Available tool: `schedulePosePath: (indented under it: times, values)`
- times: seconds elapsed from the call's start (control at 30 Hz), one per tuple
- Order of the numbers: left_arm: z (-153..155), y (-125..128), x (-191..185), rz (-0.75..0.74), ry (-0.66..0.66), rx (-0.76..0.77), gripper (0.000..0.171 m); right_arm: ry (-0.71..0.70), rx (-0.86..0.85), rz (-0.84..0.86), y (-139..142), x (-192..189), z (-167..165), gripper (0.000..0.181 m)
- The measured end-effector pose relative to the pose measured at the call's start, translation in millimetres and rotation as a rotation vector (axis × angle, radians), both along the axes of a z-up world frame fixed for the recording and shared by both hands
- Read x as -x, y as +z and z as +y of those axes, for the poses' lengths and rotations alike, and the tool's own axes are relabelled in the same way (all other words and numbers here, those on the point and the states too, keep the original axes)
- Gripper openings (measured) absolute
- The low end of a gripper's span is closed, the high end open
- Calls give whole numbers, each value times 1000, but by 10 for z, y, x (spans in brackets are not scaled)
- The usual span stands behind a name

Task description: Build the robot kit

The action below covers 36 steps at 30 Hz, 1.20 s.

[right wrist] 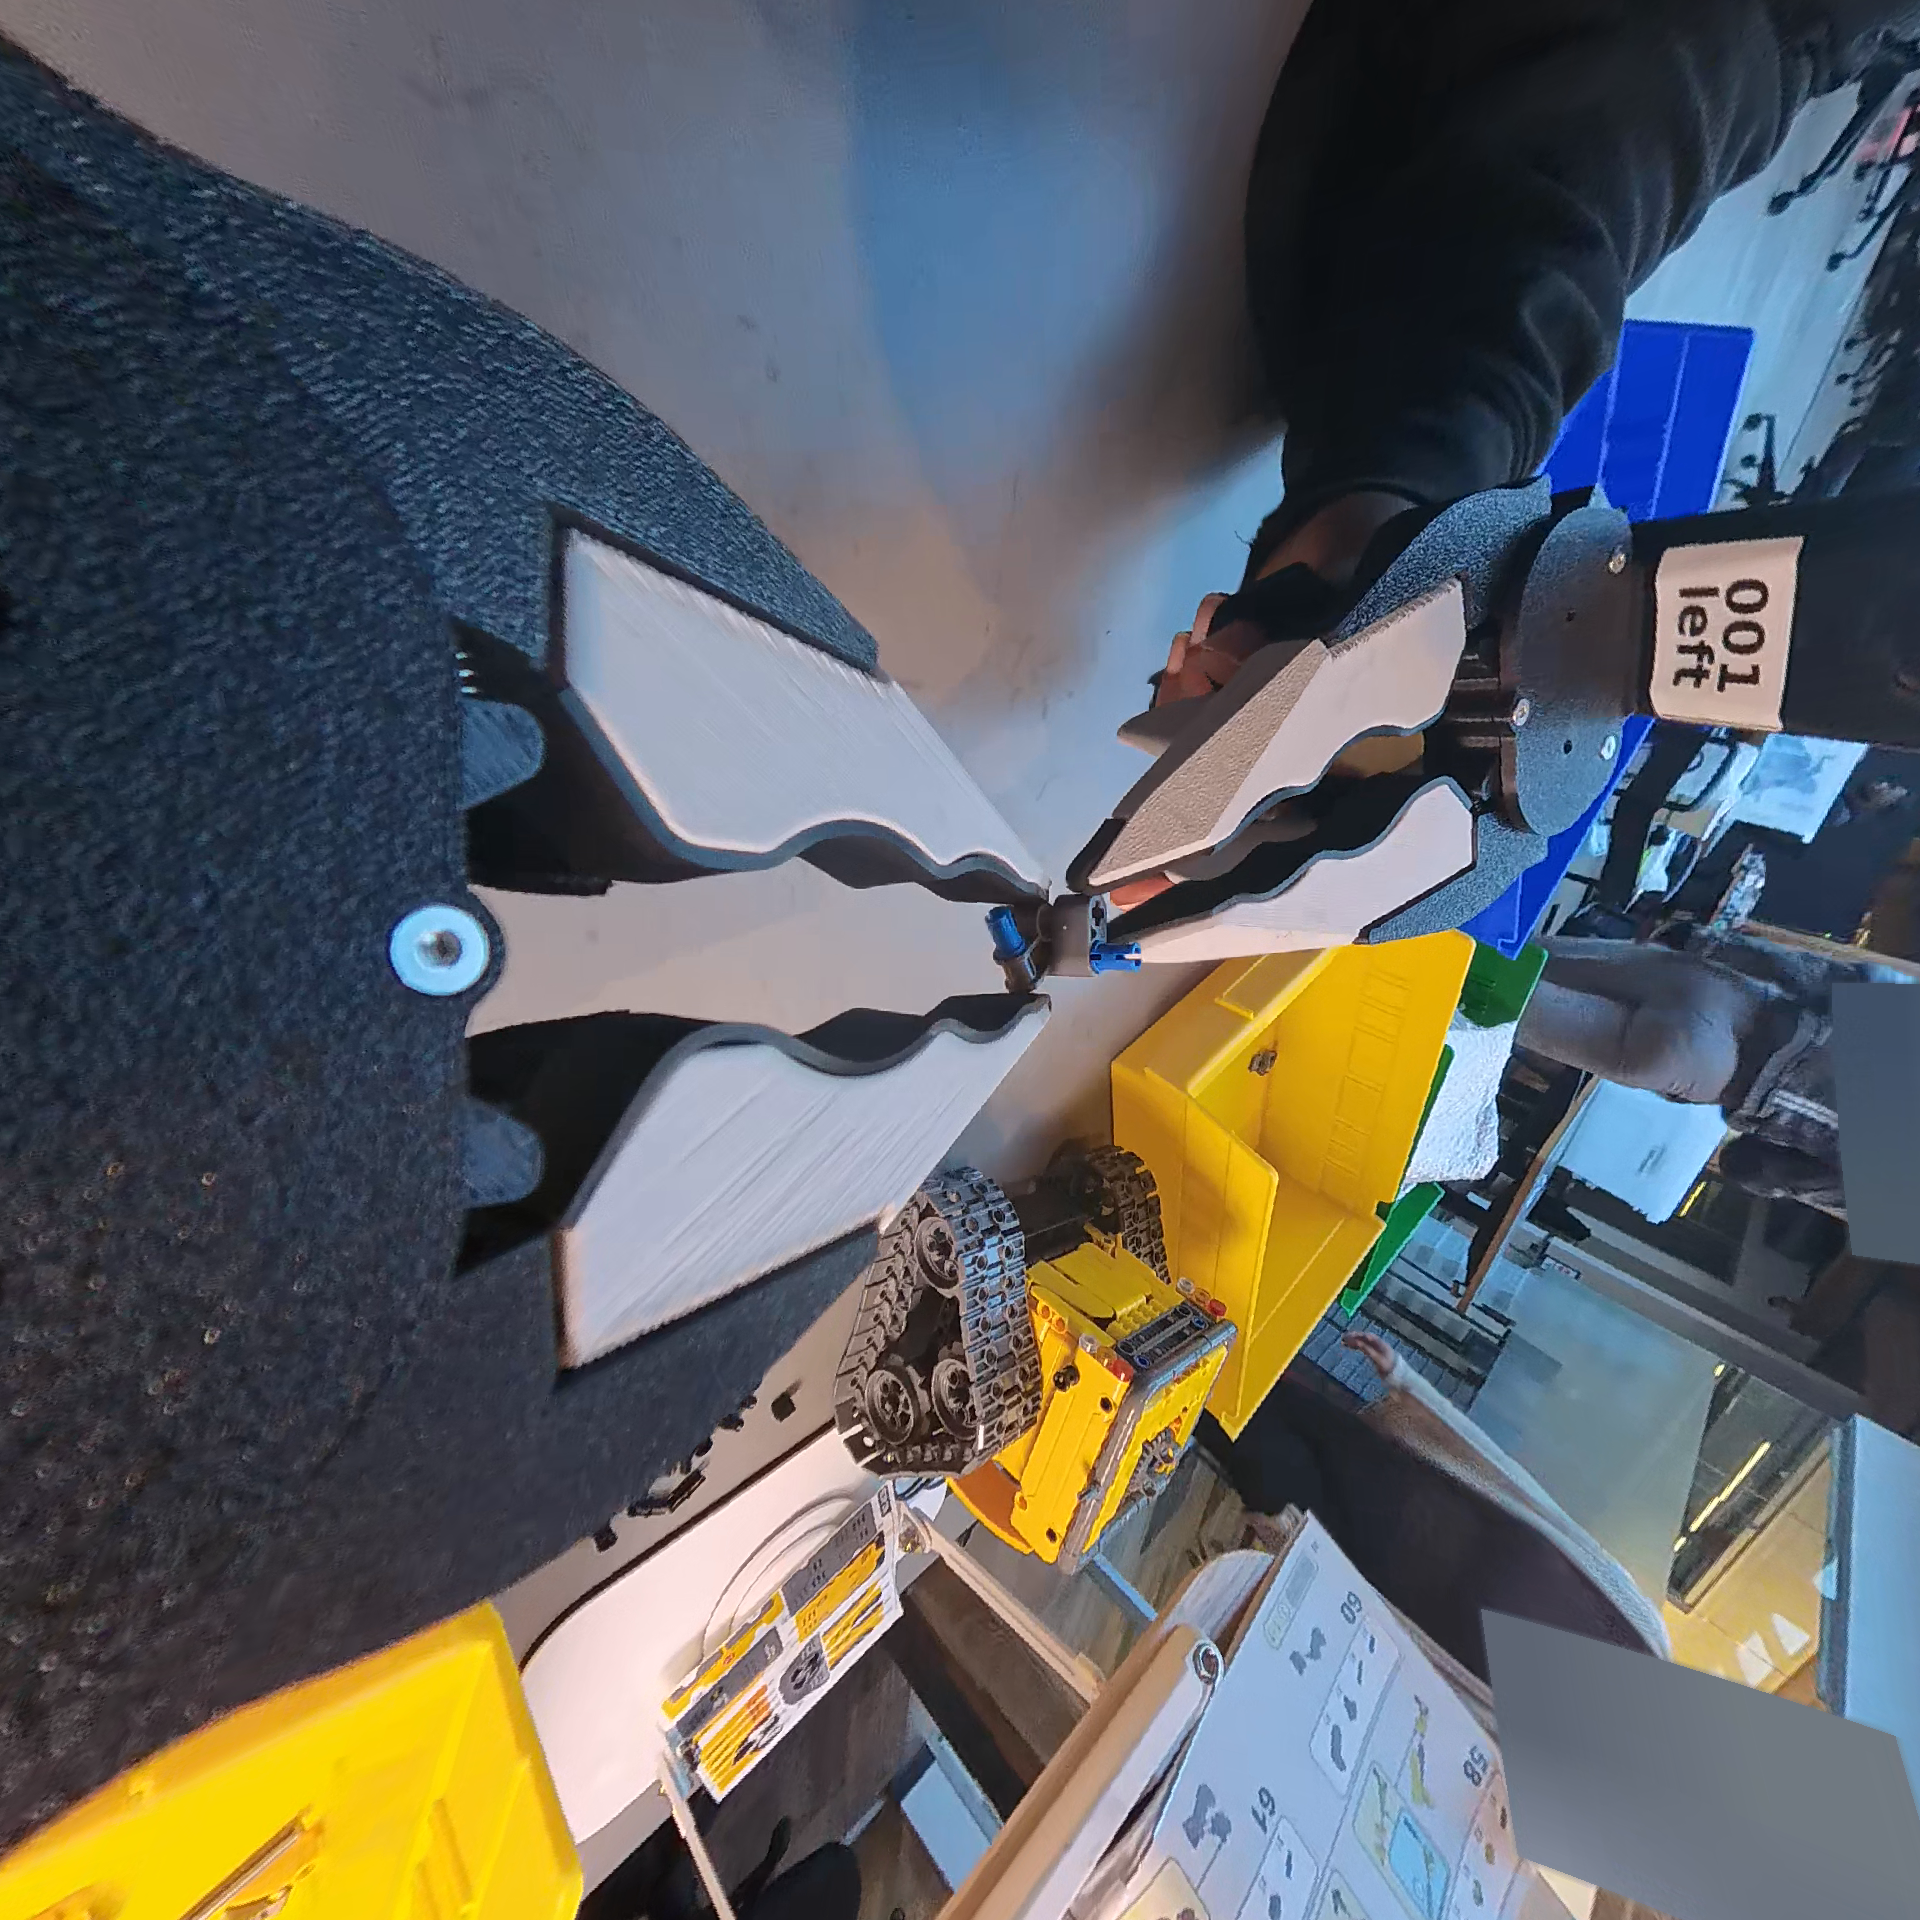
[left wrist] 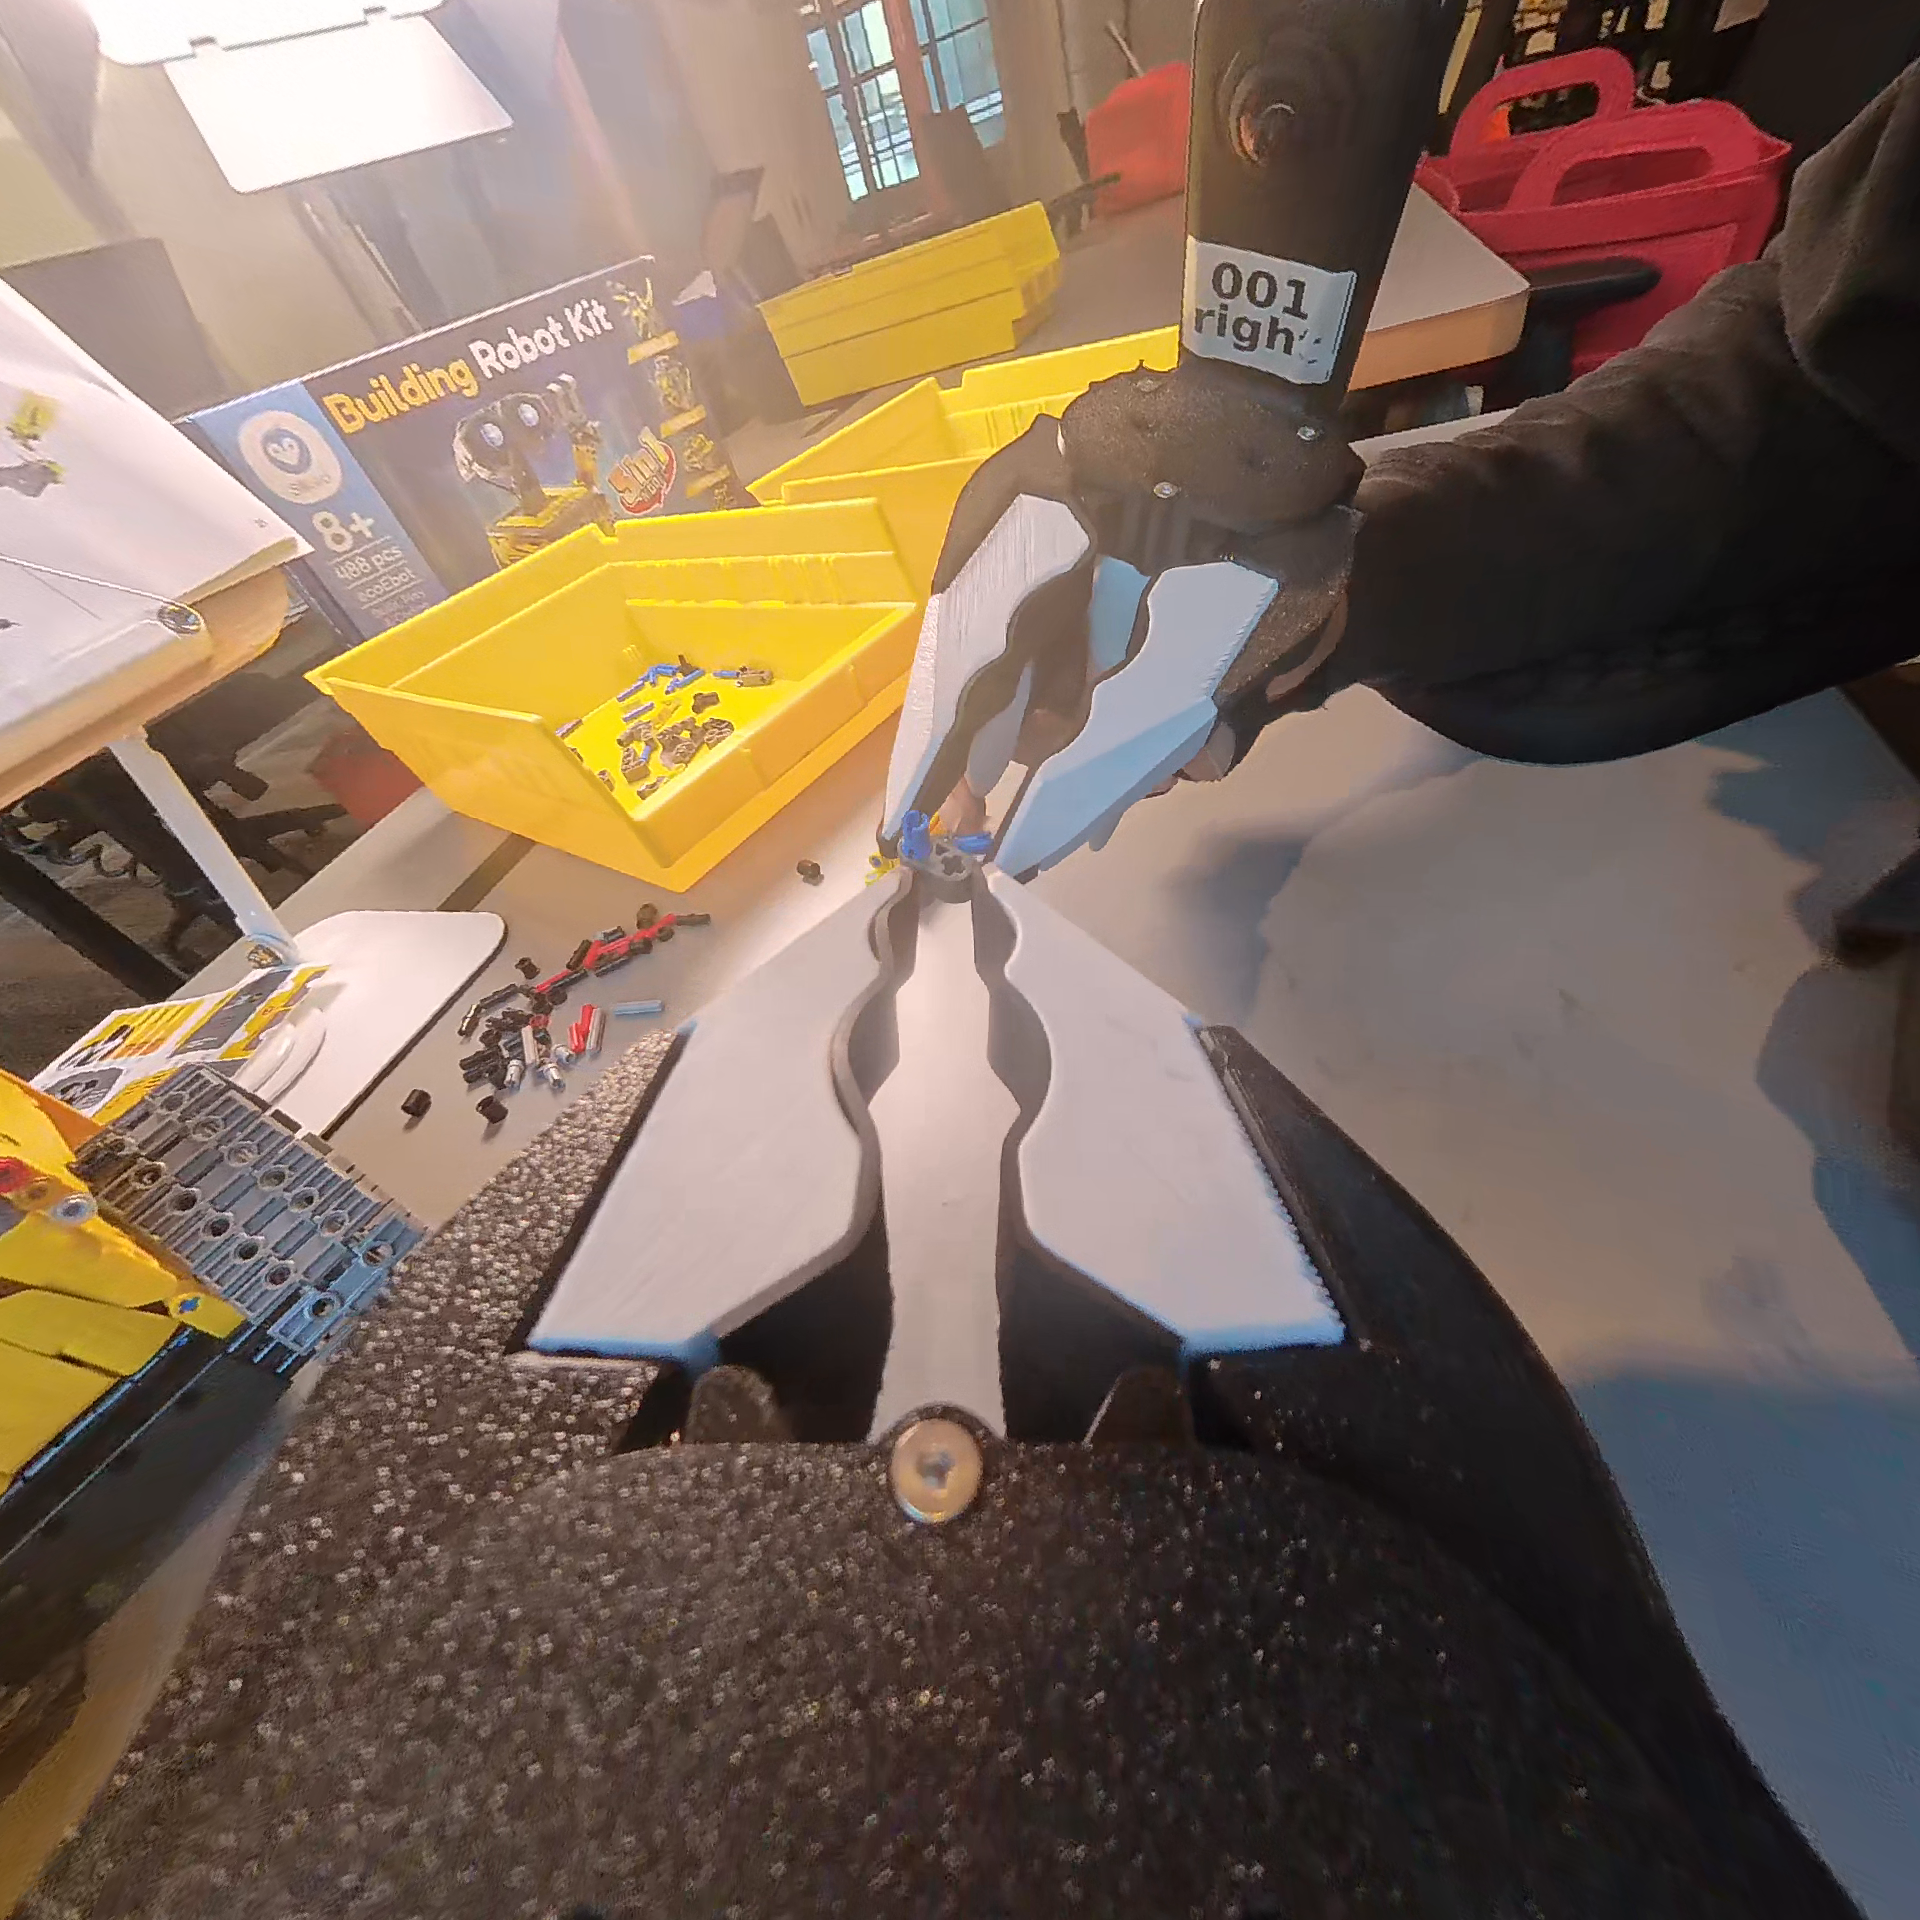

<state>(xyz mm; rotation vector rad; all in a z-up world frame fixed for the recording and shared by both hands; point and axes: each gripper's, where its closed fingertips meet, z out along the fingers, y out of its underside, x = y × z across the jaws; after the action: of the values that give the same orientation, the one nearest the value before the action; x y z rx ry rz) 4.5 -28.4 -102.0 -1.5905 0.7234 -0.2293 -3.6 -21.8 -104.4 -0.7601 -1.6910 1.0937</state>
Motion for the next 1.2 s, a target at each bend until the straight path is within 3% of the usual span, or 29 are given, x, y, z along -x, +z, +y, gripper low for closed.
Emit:
schedulePosePath:
  times: [0.37, 0.7, 0.83, 1.2]
  values:
    - [-65, -63, -11, 8, -74, 56, 4, 62, 24, -25, -31, -49, -44, 17]
    - [-24, -67, 57, 18, -28, 37, 0, 48, 15, -26, -38, -37, -38, 17]
    - [-38, -49, 64, -16, -42, 43, 17, 22, 30, -21, -18, -24, 21, 16]
    - [-47, -69, 1, -42, -64, 75, 11, 50, 32, -33, -55, -24, -65, 16]
